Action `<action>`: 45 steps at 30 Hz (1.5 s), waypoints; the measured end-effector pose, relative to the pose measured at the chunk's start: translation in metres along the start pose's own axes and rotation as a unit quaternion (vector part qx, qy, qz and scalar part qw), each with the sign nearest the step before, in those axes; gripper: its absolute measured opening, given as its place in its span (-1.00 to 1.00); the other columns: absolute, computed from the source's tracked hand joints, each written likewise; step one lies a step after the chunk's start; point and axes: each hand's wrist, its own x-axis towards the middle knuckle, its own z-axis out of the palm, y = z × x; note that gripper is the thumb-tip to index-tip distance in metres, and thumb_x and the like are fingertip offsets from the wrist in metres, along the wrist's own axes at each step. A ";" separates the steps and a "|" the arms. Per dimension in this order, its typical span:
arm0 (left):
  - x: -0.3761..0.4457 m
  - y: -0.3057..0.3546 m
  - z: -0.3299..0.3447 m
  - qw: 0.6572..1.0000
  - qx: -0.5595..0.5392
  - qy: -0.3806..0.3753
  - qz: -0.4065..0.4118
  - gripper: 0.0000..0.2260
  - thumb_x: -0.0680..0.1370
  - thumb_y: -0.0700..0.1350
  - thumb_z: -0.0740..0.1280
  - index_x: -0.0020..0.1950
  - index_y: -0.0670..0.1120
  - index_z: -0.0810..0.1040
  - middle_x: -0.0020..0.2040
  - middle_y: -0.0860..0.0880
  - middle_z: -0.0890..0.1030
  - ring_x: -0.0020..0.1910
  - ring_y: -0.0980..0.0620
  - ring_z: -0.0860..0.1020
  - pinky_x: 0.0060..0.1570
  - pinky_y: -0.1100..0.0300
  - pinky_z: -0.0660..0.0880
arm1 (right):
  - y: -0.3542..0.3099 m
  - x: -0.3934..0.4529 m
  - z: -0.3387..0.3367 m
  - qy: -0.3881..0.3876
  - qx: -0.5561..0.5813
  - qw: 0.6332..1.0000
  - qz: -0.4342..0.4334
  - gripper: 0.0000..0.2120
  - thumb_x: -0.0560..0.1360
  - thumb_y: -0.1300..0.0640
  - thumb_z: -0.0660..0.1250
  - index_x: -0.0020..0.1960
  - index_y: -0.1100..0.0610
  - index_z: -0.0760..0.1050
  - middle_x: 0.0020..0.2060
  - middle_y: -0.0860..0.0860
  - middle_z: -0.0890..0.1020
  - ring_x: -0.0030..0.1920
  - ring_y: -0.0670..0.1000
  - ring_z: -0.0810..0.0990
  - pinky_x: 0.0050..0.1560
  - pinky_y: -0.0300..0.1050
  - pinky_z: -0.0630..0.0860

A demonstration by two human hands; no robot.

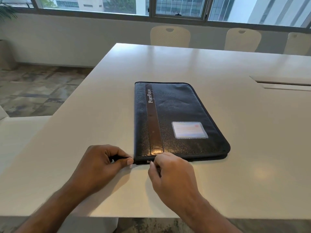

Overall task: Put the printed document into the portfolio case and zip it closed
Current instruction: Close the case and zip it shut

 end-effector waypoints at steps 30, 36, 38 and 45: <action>0.001 -0.008 0.003 1.000 -0.009 0.015 -0.009 -0.79 0.37 -0.10 0.57 -0.31 0.22 0.68 -0.28 0.25 0.67 -0.22 0.17 0.63 -0.24 0.19 0.54 | 0.005 0.002 0.002 -0.002 0.001 1.000 0.018 -0.70 0.49 0.00 0.22 -0.39 0.00 0.27 -0.47 -0.12 0.37 -0.46 -0.07 0.35 -0.47 -0.21 0.25; 0.001 -0.008 0.006 1.000 -0.006 0.012 -0.005 -0.81 0.38 -0.10 0.56 -0.28 0.20 0.67 -0.25 0.25 0.67 -0.19 0.14 0.63 -0.24 0.25 0.53 | 0.001 0.001 0.003 0.015 0.015 1.000 0.018 -0.68 0.50 0.04 0.27 -0.39 -0.04 0.25 -0.50 -0.15 0.33 -0.52 -0.15 0.28 -0.48 -0.35 0.12; 0.002 -0.008 0.006 1.000 -0.007 -0.001 0.001 -0.84 0.38 -0.10 0.55 -0.26 0.17 0.68 -0.25 0.24 0.67 -0.19 0.12 0.62 -0.23 0.21 0.54 | -0.001 0.002 0.005 0.006 0.016 1.000 -0.004 -0.69 0.52 0.04 0.25 -0.38 -0.01 0.29 -0.47 -0.15 0.36 -0.49 -0.12 0.30 -0.47 -0.32 0.17; 0.004 -0.006 0.004 1.000 -0.002 -0.016 0.010 -0.84 0.39 -0.10 0.55 -0.26 0.17 0.67 -0.24 0.24 0.66 -0.19 0.13 0.62 -0.23 0.15 0.55 | -0.003 0.004 0.007 -0.005 0.023 0.999 -0.035 -0.69 0.53 0.06 0.23 -0.35 0.02 0.25 -0.42 -0.11 0.36 -0.45 -0.08 0.31 -0.44 -0.18 0.26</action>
